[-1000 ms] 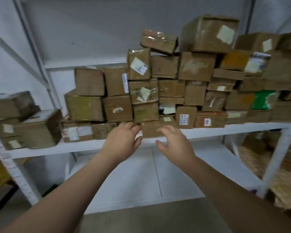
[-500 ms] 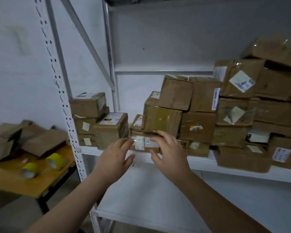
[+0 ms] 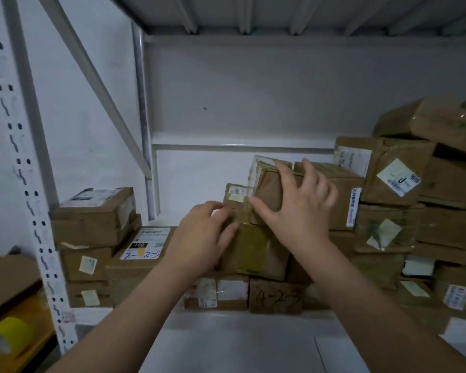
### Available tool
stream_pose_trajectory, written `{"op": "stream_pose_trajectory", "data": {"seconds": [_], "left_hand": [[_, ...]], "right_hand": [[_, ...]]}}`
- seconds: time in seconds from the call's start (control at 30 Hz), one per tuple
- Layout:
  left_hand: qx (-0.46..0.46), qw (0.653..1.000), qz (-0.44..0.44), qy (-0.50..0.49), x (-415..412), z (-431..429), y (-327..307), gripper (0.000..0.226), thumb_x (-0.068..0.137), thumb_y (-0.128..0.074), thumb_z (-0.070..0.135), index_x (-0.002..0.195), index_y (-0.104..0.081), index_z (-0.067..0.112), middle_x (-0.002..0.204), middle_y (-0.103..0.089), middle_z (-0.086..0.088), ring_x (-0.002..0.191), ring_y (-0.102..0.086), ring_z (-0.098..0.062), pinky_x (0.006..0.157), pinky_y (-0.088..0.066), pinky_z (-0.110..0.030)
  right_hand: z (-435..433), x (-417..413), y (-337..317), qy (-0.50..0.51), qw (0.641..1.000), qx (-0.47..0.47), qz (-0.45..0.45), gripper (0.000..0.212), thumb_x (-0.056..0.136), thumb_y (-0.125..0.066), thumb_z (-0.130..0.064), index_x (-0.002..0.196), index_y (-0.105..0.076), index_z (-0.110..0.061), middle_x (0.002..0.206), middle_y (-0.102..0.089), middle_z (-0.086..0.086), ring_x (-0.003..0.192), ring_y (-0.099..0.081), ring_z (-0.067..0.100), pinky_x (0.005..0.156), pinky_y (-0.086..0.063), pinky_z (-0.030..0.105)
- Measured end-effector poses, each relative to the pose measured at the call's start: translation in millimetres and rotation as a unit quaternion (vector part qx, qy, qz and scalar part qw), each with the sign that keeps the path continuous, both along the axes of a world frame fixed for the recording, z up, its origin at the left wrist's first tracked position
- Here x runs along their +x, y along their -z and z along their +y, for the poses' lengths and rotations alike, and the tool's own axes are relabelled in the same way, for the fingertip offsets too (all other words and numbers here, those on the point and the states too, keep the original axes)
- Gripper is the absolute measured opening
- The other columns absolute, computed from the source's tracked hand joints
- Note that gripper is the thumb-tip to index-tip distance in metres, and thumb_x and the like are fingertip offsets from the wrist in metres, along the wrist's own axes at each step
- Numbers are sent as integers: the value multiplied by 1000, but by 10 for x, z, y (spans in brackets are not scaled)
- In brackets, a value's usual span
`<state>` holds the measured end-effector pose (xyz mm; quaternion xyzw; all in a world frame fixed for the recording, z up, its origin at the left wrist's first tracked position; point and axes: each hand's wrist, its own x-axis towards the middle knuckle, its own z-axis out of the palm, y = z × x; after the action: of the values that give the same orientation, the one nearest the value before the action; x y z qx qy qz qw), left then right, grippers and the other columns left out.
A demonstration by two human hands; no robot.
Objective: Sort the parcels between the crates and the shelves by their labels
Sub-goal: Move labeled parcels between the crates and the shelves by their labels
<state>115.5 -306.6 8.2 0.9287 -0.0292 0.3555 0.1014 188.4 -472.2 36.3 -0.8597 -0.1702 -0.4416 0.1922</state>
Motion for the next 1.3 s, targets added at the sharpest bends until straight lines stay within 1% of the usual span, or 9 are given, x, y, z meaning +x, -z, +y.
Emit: {"op": "stream_pose_trajectory", "data": {"seconds": [0.3, 0.4, 0.57, 0.77, 0.9, 1.03, 1.1, 1.2, 1.3], "left_hand": [[-63, 989, 9, 135, 293, 302, 28, 33, 96, -43, 45, 116, -62, 27, 108, -61, 8, 93, -48, -4, 71, -33, -13], [-162, 964, 42, 205, 292, 398, -50, 43, 94, -41, 50, 130, -52, 28, 119, -59, 13, 105, -50, -1, 77, -32, -6], [-451, 845, 74, 279, 195, 639, -270, 91, 68, -41, 80, 146, -8, 46, 153, -27, 5, 132, -40, -16, 97, -40, -27], [-613, 661, 103, 421, -29, 777, -432, 119, 49, -81, 67, 139, -3, 60, 141, -47, 5, 121, -55, -20, 93, -49, -53], [-589, 700, 40, 401, -187, 819, -481, 113, 51, -81, 53, 137, -7, 63, 141, -45, 5, 122, -53, -19, 95, -48, -49], [-356, 894, -101, 254, -295, 1000, -704, 115, 56, -74, 59, 138, 6, 63, 136, -22, 0, 121, -36, -17, 101, -32, -24], [-143, 959, -153, 189, -365, 988, -781, 113, 56, -69, 59, 140, 7, 58, 141, -20, -7, 127, -29, -28, 107, -26, -39], [31, 975, -161, 150, -413, 906, -804, 120, 55, -69, 52, 146, 9, 40, 146, -25, -14, 132, -24, -31, 107, -16, -47], [130, 965, -136, 182, -435, 868, -751, 127, 57, -77, 47, 148, 9, 27, 151, -21, -8, 140, -17, -25, 113, 0, -46]], "right_hand": [[262, -39, -24, -37, 993, 76, -82, 53, 73, -67, -50, 112, -55, -17, 117, -54, 4, 114, -43, 25, 99, -28, 46], [285, -170, -21, -110, 977, 87, -160, 47, 71, -67, -39, 106, -56, -10, 112, -57, 10, 112, -46, 24, 99, -34, 61], [360, -401, 28, -195, 946, 40, -257, 46, 72, -70, -31, 105, -43, -13, 121, -49, 17, 127, -39, 28, 103, -24, 72], [737, -698, 235, -220, 939, 31, -263, 48, 71, -75, -32, 103, -43, -15, 126, -40, 10, 131, -35, 25, 111, -19, 63], [858, -858, 200, -236, 955, 47, -172, 49, 73, -73, -40, 104, -43, -18, 134, -37, 6, 132, -35, 24, 114, -27, 47], [839, -1024, 7, -300, 947, 109, 28, 54, 77, -60, -57, 123, -35, -43, 146, -29, -8, 136, -31, 7, 109, -35, 33], [818, -1064, -152, -329, 912, 241, 52, 73, 72, -62, -65, 133, -26, -47, 148, -27, -12, 132, -33, -5, 105, -38, 22], [729, -1073, -360, -321, 883, 335, 71, 92, 65, -66, -70, 140, -16, -53, 152, -19, -11, 113, -35, -25, 80, -42, 3], [579, -1019, -320, -298, 878, 340, 154, 100, 57, -73, -66, 141, -20, -53, 156, -20, -4, 127, -44, 13, 84, -52, 24]]}}
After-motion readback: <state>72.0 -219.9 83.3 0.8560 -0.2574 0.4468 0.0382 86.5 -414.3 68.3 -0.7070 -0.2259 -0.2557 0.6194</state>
